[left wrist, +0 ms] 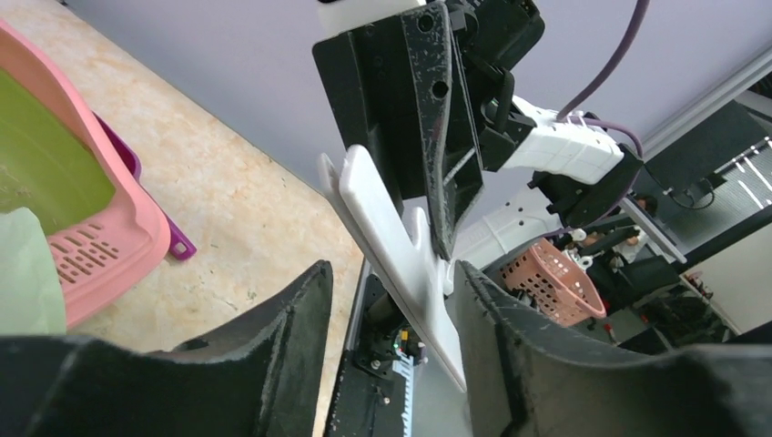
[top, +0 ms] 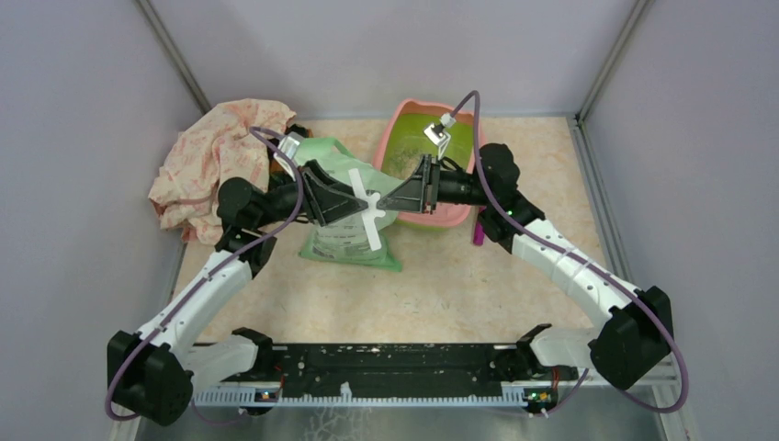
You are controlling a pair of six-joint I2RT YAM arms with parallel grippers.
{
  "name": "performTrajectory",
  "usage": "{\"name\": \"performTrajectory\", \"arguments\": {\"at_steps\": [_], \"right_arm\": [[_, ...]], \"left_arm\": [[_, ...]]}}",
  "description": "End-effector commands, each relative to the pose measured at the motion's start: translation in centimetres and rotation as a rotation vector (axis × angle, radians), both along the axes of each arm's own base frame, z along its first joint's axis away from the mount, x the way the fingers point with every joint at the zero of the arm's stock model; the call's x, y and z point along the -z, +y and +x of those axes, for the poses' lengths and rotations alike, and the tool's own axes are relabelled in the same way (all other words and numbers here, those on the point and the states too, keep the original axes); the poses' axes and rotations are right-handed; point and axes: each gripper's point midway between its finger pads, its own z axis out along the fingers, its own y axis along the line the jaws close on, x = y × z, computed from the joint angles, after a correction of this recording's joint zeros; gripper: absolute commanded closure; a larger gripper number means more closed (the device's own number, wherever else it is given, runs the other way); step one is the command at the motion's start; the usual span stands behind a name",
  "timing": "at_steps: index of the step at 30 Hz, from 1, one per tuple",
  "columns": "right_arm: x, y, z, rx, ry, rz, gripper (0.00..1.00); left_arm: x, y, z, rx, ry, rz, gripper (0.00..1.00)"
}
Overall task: Fill the litter box with clean litter
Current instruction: Pick up the clamp at the center of the board.
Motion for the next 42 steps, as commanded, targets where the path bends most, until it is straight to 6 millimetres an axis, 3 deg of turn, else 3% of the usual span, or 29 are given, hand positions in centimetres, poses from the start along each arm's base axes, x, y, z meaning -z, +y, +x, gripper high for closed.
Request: {"name": "performTrajectory", "arguments": {"at_steps": [1, 6, 12, 19, 29, 32, 35, 38, 42], "right_arm": [[-3.0, 0.2, -1.0, -0.015, -0.115, 0.062, 1.00], [-2.8, 0.1, -1.2, -0.012, -0.112, 0.054, 1.00], [-3.1, -0.2, -1.7, -0.016, -0.122, 0.060, 0.67], [-3.4, -0.2, -2.0, -0.022, -0.130, 0.066, 0.55], [-3.2, -0.1, -2.2, -0.030, -0.133, 0.061, 0.67], [-2.9, 0.0, -2.0, -0.025, -0.131, 0.053, 0.81], [-2.4, 0.0, -1.6, -0.010, -0.119, 0.033, 0.91], [-2.3, 0.1, -1.5, -0.008, -0.118, 0.020, 1.00], [-2.5, -0.1, -1.4, -0.006, -0.135, 0.003, 1.00]], "left_arm": [[-1.3, -0.3, 0.6, -0.012, -0.043, -0.015, 0.53], [-1.3, -0.8, 0.3, 0.029, -0.036, -0.039, 0.72], [-1.4, -0.9, 0.3, 0.027, -0.033, -0.043, 0.74], [-1.6, -1.0, 0.2, 0.032, -0.029, -0.047, 0.75], [-1.8, -1.1, 0.4, 0.027, -0.025, -0.049, 0.75], [-1.9, -1.1, 0.3, 0.031, -0.029, -0.050, 0.74], [-2.4, -1.1, 0.2, 0.029, -0.047, -0.047, 0.65], [-3.5, -0.6, 0.3, -0.018, -0.091, -0.021, 0.42], [-5.2, 0.8, 0.7, -0.091, -0.142, 0.004, 0.29]]}}
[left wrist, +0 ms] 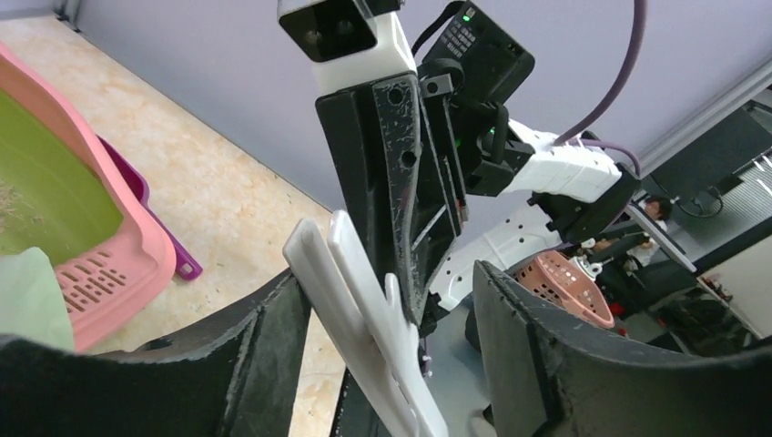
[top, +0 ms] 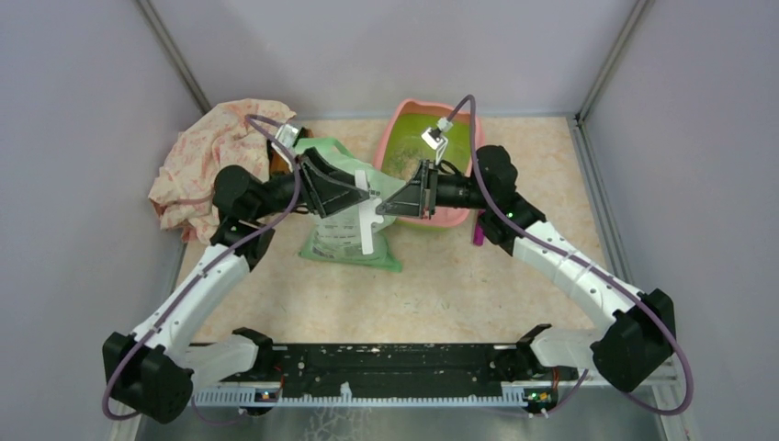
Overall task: Fill the litter box with clean litter
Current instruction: Pick up the clamp at the center of the board.
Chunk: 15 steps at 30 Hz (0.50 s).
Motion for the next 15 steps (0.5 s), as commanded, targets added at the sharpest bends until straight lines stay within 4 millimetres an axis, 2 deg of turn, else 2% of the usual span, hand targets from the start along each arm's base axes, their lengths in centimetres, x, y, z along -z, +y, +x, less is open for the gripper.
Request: {"name": "performTrajectory", "arguments": {"at_steps": [1, 4, 7, 11, 15], "right_arm": [[-3.1, -0.3, -0.7, -0.008, -0.108, 0.029, 1.00], [-3.3, -1.0, 0.3, 0.017, -0.138, -0.004, 1.00], [-2.5, -2.1, 2.4, 0.086, -0.180, -0.102, 1.00], [1.4, -4.2, 5.7, 0.198, -0.233, -0.379, 1.00], [4.9, -6.8, 8.3, 0.277, -0.299, -0.623, 1.00]], "left_arm": [[-3.6, 2.0, 0.0, -0.095, -0.134, 0.012, 0.27], [-4.1, 4.4, 1.5, -0.167, -0.136, 0.033, 0.23], [-2.8, 7.0, 4.5, -0.275, -0.070, 0.100, 0.23], [1.0, 10.5, 8.8, -0.367, 0.074, 0.171, 0.26], [3.3, 13.1, 10.2, -0.411, 0.142, 0.147, 0.27]]}}
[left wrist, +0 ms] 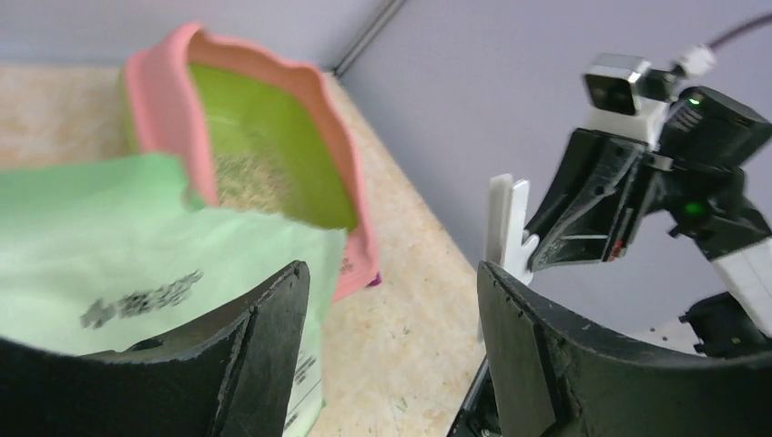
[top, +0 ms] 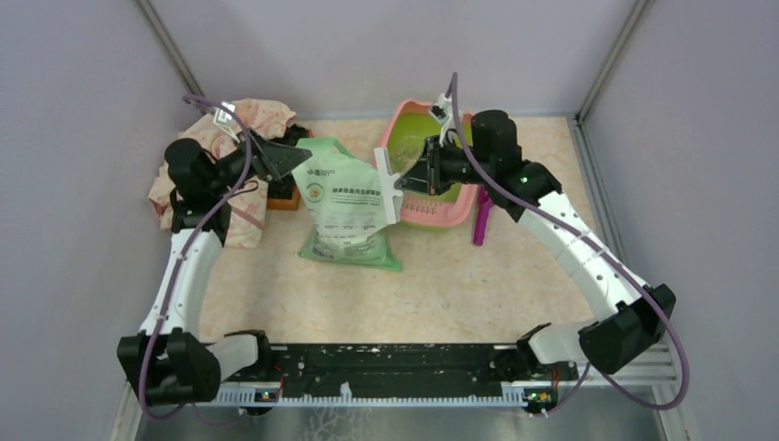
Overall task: Fill the litter box with clean litter
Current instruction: Pick up the clamp at the center of the board.
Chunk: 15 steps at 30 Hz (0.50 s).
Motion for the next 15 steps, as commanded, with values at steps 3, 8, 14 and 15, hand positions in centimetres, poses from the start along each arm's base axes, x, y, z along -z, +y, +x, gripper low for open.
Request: {"name": "performTrajectory", "arguments": {"at_steps": [3, 8, 14, 15], "right_arm": [[6.3, -5.5, 3.6, 0.152, -0.106, -0.452, 1.00], [7.3, -7.7, 5.3, 0.218, -0.130, -0.596, 1.00], [7.3, -8.0, 5.6, 0.215, -0.120, -0.588, 1.00], [7.2, -8.0, 5.6, 0.215, -0.120, -0.585, 1.00]], "left_arm": [[4.3, 2.6, 1.6, -0.043, 0.125, 0.017, 0.27], [6.1, 3.5, 3.4, -0.073, 0.119, 0.084, 0.22], [10.6, 6.5, 7.3, -0.231, 0.184, 0.273, 0.16], [11.3, 6.8, 7.9, -0.239, 0.198, 0.297, 0.16]]}}
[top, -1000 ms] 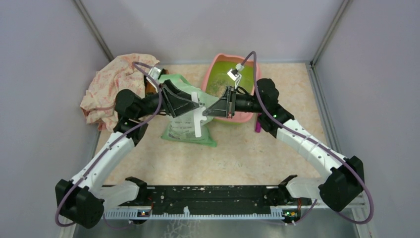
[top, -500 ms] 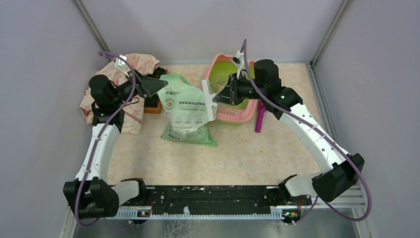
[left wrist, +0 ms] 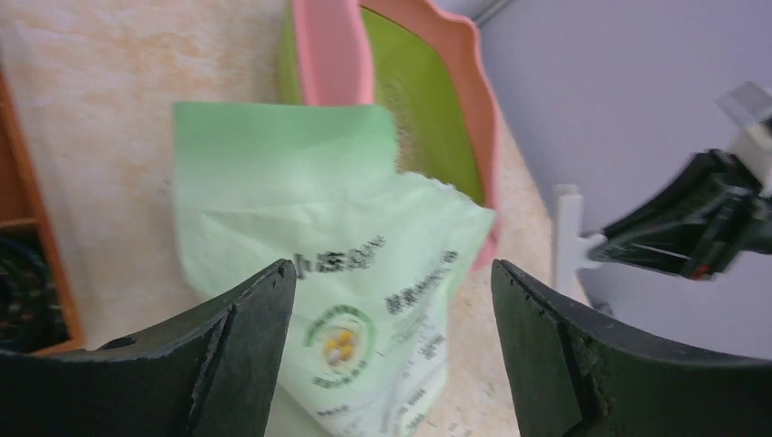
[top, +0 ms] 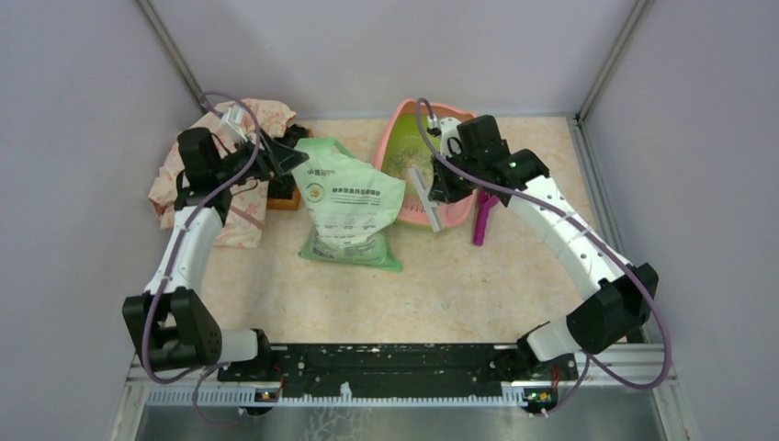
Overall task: Fill the litter box with clean litter
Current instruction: Pick up the clamp at the center of the board, then clamp the cat litter bag at the center of the board.
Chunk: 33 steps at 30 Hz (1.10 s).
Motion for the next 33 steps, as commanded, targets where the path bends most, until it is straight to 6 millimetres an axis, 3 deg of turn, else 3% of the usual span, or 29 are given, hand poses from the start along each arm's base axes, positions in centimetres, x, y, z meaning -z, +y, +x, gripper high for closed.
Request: {"name": "performTrajectory", "arguments": {"at_steps": [1, 6, 12, 20, 25, 27, 30, 33], "right_arm": [[-3.1, -0.5, 1.1, -0.002, -0.094, 0.012, 1.00], [-3.7, -0.7, 1.1, -0.028, -0.110, 0.014, 1.00], [-3.6, -0.6, 1.1, -0.034, -0.104, 0.029, 1.00], [-2.7, -1.2, 1.1, -0.025, -0.090, 0.019, 1.00], [-2.6, -1.4, 0.7, -0.027, -0.091, 0.030, 1.00], [-2.6, -1.5, 0.7, -0.025, -0.092, 0.033, 1.00], [-2.3, -1.5, 0.5, -0.030, -0.089, 0.033, 1.00], [-2.1, -1.6, 0.2, -0.049, -0.102, 0.030, 1.00]], "left_arm": [[3.2, 2.7, 2.9, -0.092, 0.030, 0.191, 0.15], [5.2, 4.2, 4.7, -0.136, 0.043, 0.290, 0.13], [5.5, 3.6, 5.8, -0.072, -0.008, 0.284, 0.12], [5.8, 1.2, 4.8, 0.114, -0.048, 0.158, 0.14], [5.4, 0.7, 4.2, 0.168, -0.079, 0.119, 0.15], [6.2, 0.8, 4.4, 0.174, -0.062, 0.108, 0.16], [6.7, 0.5, 4.2, 0.213, -0.047, 0.079, 0.26], [6.9, 0.5, 3.8, 0.241, -0.050, 0.049, 0.53]]}}
